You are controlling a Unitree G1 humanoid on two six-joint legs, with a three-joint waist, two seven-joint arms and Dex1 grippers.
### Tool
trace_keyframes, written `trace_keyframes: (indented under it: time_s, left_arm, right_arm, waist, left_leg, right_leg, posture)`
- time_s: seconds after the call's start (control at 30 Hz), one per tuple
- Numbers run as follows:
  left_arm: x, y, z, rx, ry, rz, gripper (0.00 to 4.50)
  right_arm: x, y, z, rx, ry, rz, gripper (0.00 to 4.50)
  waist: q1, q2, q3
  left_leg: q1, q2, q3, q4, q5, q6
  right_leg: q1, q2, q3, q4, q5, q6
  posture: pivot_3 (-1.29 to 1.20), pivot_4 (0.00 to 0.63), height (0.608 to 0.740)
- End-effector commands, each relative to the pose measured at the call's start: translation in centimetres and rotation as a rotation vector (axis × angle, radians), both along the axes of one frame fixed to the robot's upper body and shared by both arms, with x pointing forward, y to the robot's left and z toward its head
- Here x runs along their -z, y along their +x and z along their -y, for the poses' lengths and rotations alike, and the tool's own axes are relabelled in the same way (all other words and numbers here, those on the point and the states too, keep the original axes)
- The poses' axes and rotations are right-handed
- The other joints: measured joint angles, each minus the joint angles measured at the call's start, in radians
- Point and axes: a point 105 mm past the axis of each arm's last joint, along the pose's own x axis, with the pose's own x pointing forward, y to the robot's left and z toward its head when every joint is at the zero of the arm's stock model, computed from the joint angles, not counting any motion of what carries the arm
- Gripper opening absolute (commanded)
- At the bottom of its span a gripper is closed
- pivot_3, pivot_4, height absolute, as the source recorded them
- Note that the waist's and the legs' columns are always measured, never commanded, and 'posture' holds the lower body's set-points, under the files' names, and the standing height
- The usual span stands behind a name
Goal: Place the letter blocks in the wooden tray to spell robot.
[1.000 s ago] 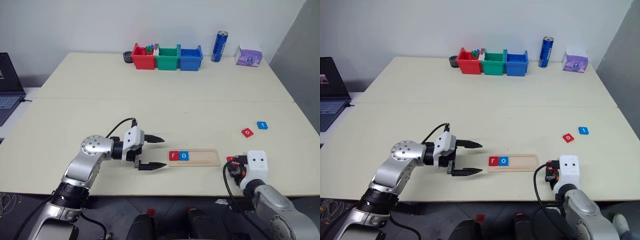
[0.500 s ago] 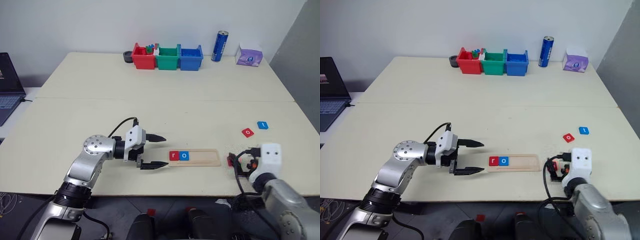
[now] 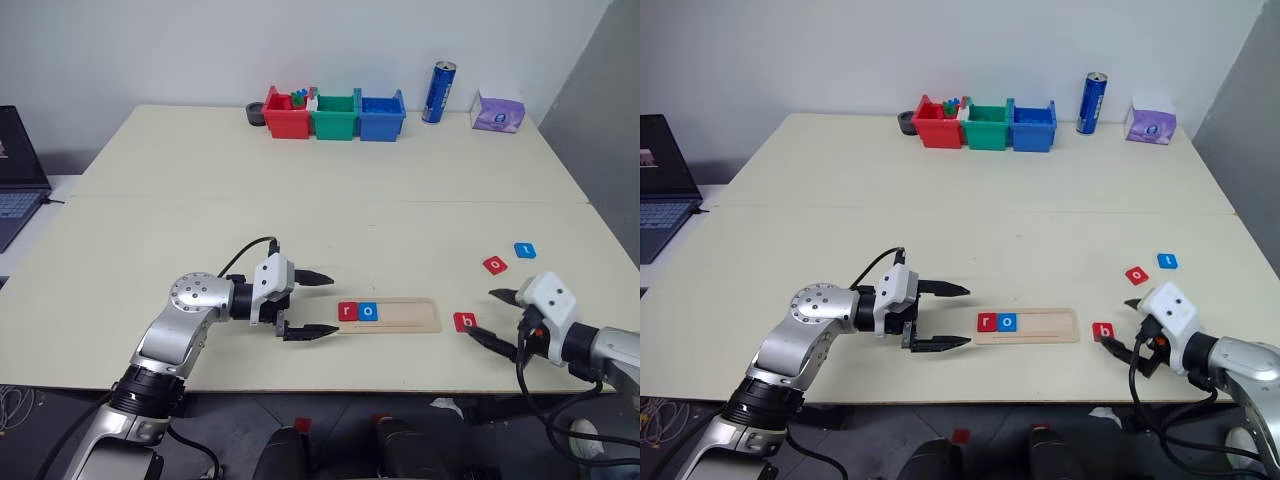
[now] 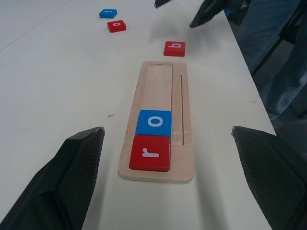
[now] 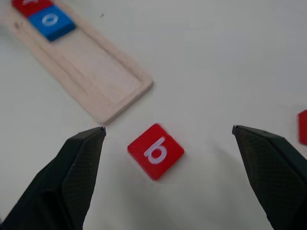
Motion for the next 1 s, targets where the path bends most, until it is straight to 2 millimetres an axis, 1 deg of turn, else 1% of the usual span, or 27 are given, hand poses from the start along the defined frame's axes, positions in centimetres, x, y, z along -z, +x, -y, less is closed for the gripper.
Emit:
trace_keyframes:
  time_s: [0.03, 0.13, 0.3, 0.47, 0.57, 0.67, 0.77, 0.8, 0.93, 1.0]
  left_arm:
    - [-0.7, -0.3, 0.4, 0.022, -0.002, 0.045, 4.50]
    - [-0.7, -0.4, 0.3, 0.021, 0.001, 0.044, 4.50]
    - [-0.5, -0.7, 0.1, 0.028, 0.011, 0.042, 4.50]
    - [-0.4, -0.8, 0.1, 0.037, 0.023, 0.043, 4.50]
    - [-0.4, -0.8, 0.1, 0.041, 0.027, 0.045, 4.50]
    - [-0.4, -0.8, 0.1, 0.042, 0.029, 0.047, 4.50]
    - [-0.4, -0.8, 0.1, 0.041, 0.030, 0.048, 4.50]
    - [-0.4, -0.8, 0.1, 0.040, 0.031, 0.048, 4.50]
    - [0.0, -1.0, -0.5, 0.035, 0.053, 0.049, 4.50]
    - [0.0, -1.1, -0.8, 0.031, 0.055, 0.044, 4.50]
  right_arm:
    - [-0.3, 0.5, -0.6, -0.113, -0.031, 0.017, 4.49]
    - [0.0, 1.2, -0.6, -0.163, -0.045, 0.001, 4.49]
    - [0.8, 1.5, -0.6, -0.235, -0.077, -0.047, 4.49]
    - [1.5, 2.0, -0.3, -0.253, -0.096, -0.076, 4.49]
    - [1.7, 2.2, -0.2, -0.254, -0.103, -0.086, 3.89]
    - [1.8, 2.1, 0.0, -0.256, -0.107, -0.095, 2.90]
    - [1.6, 2.1, 0.2, -0.252, -0.104, -0.094, 1.76]
    - [1.4, 2.1, 0.1, -0.251, -0.099, -0.091, 1.46]
    - [0.2, 2.0, -0.5, -0.281, -0.092, -0.067, 1.46]
    - [-0.9, 1.9, -1.6, -0.312, -0.075, -0.046, 1.46]
  waist:
    - [0.000, 0.000, 0.000]
    - [-0.001, 0.000, 0.000]
    - [0.002, -0.001, 0.001]
    - [0.002, -0.001, 0.001]
    - [0.002, -0.001, 0.001]
    - [0.002, -0.001, 0.001]
    - [0.002, -0.001, 0.001]
    - [0.002, -0.001, 0.001]
    - [0.002, -0.001, 0.001]
    - [0.001, -0.001, 0.001]
  left_leg:
    - [0.000, 0.000, 0.000, 0.000, 0.000, 0.000]
    - [0.001, 0.000, 0.000, 0.000, 0.000, 0.000]
    - [0.000, 0.000, 0.000, 0.001, 0.000, 0.000]
    - [0.001, 0.001, 0.000, 0.001, 0.000, 0.000]
    - [0.000, 0.001, 0.000, 0.001, 0.000, 0.000]
    - [0.000, 0.001, 0.000, 0.001, 0.000, 0.000]
    - [0.000, 0.001, 0.000, 0.001, 0.000, 0.000]
    - [0.001, 0.001, -0.001, 0.001, 0.000, 0.000]
    - [0.001, 0.001, -0.001, 0.001, 0.000, 0.000]
    - [0.001, 0.001, -0.001, 0.001, 0.000, 0.000]
  right_leg:
    - [0.000, 0.000, 0.000, 0.000, 0.000, 0.000]
    - [0.000, 0.000, 0.001, 0.000, 0.000, 0.000]
    - [0.000, 0.000, 0.000, 0.000, 0.000, 0.000]
    - [0.000, -0.001, 0.000, 0.001, 0.000, 0.000]
    - [0.000, -0.001, 0.000, 0.001, 0.000, 0.000]
    - [0.000, -0.001, 0.000, 0.001, 0.000, 0.000]
    - [0.000, -0.001, 0.000, 0.001, 0.000, 0.000]
    - [0.000, -0.001, 0.000, 0.001, 0.000, 0.000]
    - [0.000, -0.001, 0.000, 0.001, 0.001, -0.001]
    - [0.000, -0.001, 0.001, 0.001, 0.001, -0.001]
  posture:
    - [0.00, 0.150, 0.740]
    - [0.00, 0.150, 0.740]
    - [0.00, 0.150, 0.740]
    - [0.00, 0.150, 0.740]
    - [0.00, 0.150, 0.740]
    - [0.00, 0.150, 0.740]
    - [0.00, 0.150, 0.740]
    - [0.00, 0.150, 0.740]
    - [0.00, 0.150, 0.740]
    - [0.00, 0.150, 0.740]
